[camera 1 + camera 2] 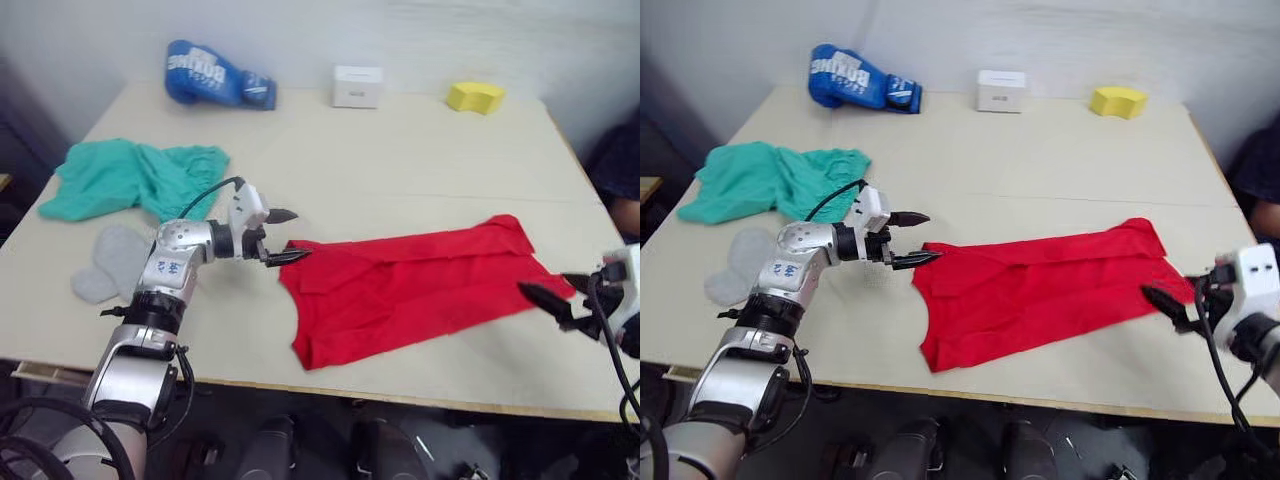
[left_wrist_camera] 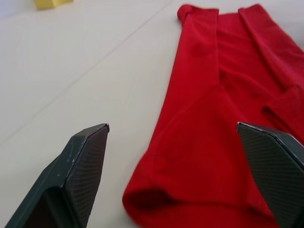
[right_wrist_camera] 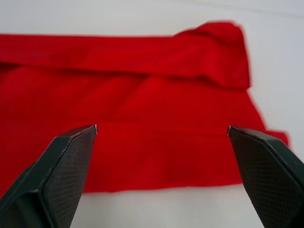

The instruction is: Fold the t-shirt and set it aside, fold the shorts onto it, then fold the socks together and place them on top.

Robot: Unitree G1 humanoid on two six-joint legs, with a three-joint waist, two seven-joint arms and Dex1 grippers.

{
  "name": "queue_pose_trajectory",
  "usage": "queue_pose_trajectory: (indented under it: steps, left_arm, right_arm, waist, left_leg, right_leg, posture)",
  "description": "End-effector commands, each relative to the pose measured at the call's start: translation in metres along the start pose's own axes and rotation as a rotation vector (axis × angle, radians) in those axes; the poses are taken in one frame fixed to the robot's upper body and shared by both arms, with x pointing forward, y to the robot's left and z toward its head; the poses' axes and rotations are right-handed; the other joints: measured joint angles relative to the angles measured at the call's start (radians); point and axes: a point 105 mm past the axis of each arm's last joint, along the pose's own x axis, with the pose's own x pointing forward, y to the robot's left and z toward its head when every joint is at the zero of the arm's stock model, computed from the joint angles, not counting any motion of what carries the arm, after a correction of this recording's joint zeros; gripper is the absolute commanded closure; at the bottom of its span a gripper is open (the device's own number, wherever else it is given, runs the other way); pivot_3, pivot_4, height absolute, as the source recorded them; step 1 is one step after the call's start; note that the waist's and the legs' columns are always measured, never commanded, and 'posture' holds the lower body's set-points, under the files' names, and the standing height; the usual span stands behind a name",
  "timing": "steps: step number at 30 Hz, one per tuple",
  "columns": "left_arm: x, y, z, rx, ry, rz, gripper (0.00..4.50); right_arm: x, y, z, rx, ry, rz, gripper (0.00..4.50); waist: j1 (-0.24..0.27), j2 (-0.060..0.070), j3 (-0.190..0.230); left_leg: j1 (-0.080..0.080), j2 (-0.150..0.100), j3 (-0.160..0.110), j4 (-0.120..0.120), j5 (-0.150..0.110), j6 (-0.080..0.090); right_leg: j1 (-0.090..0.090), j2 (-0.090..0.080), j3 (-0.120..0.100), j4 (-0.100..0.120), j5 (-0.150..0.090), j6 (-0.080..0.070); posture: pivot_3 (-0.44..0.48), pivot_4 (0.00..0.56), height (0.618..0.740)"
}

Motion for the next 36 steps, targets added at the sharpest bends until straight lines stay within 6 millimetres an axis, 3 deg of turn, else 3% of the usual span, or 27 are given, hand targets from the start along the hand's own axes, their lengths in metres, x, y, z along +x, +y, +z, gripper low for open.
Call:
queue_pose_trajectory:
  steps: [1,8,12,18,21,25,28,36]
  left_arm:
    - [0.016,0.004,0.011,0.018,0.024,-0.043,0.00]
    - [0.044,0.002,0.013,-0.007,0.065,-0.101,0.00]
    - [0.056,0.003,0.007,-0.045,0.106,-0.078,0.00]
    - [0.065,-0.004,-0.019,-0.085,0.233,-0.070,0.00]
    - [0.065,-0.006,-0.021,-0.098,0.238,-0.083,0.00]
    - [0.064,-0.012,-0.024,-0.123,0.259,-0.132,0.85]
    - [0.064,-0.014,-0.027,-0.122,0.270,-0.145,1.78]
    - [0.057,-0.020,-0.030,-0.125,0.230,-0.169,4.35]
  right_arm:
    - [-0.022,0.017,-0.002,0.117,0.060,0.059,0.03]
    - [-0.022,0.037,-0.042,0.303,0.152,0.113,0.03]
    - [-0.016,0.039,-0.052,0.350,0.174,0.075,0.03]
    - [0.017,0.028,-0.042,0.343,0.140,-0.063,0.03]
    - [0.030,0.033,-0.037,0.333,0.157,-0.036,0.03]
    - [0.046,0.035,-0.044,0.329,0.208,-0.048,0.00]
    - [0.056,0.035,-0.046,0.319,0.209,-0.072,0.00]
    - [0.072,0.035,-0.043,0.272,0.172,-0.106,2.80]
  waist:
    - [0.011,0.000,0.000]
    - [0.010,-0.001,0.000]
    - [0.001,-0.003,0.001]
    - [-0.016,-0.004,0.003]
    - [-0.019,-0.004,0.002]
    - [-0.021,-0.007,0.001]
    - [-0.024,-0.015,-0.004]
    - [-0.030,-0.018,-0.006]
  left_leg:
    - [-0.002,0.000,0.000,0.002,-0.002,0.002]
    - [-0.009,0.000,0.004,0.003,-0.006,0.005]
    - [-0.008,0.000,0.009,0.004,-0.007,0.008]
    - [-0.004,0.001,0.012,0.005,-0.007,0.011]
    - [-0.005,0.001,0.012,0.005,-0.007,0.011]
    - [-0.005,0.001,0.012,0.005,-0.007,0.011]
    - [-0.003,0.001,0.015,0.005,-0.008,0.011]
    - [0.000,0.003,0.019,0.004,-0.010,0.012]
  right_leg:
    - [-0.001,0.000,0.000,-0.001,0.000,0.000]
    - [-0.005,0.000,0.001,-0.004,0.002,0.002]
    - [-0.006,0.000,0.000,-0.001,0.003,0.005]
    - [-0.005,0.000,0.005,-0.003,0.006,0.008]
    - [-0.006,0.000,0.008,-0.004,0.005,0.008]
    - [-0.006,0.000,0.008,-0.004,0.005,0.008]
    - [-0.005,0.000,0.008,-0.003,0.006,0.008]
    - [-0.004,0.000,0.017,-0.004,0.006,0.009]
  posture:
    - [0.000,0.150,0.740]
    - [0.000,0.150,0.740]
    - [0.000,0.150,0.740]
    - [0.000,0.150,0.740]
    - [0.000,0.150,0.740]
    - [0.000,0.150,0.740]
    - [0.000,0.150,0.740]
    - [0.000,0.150,0.740]
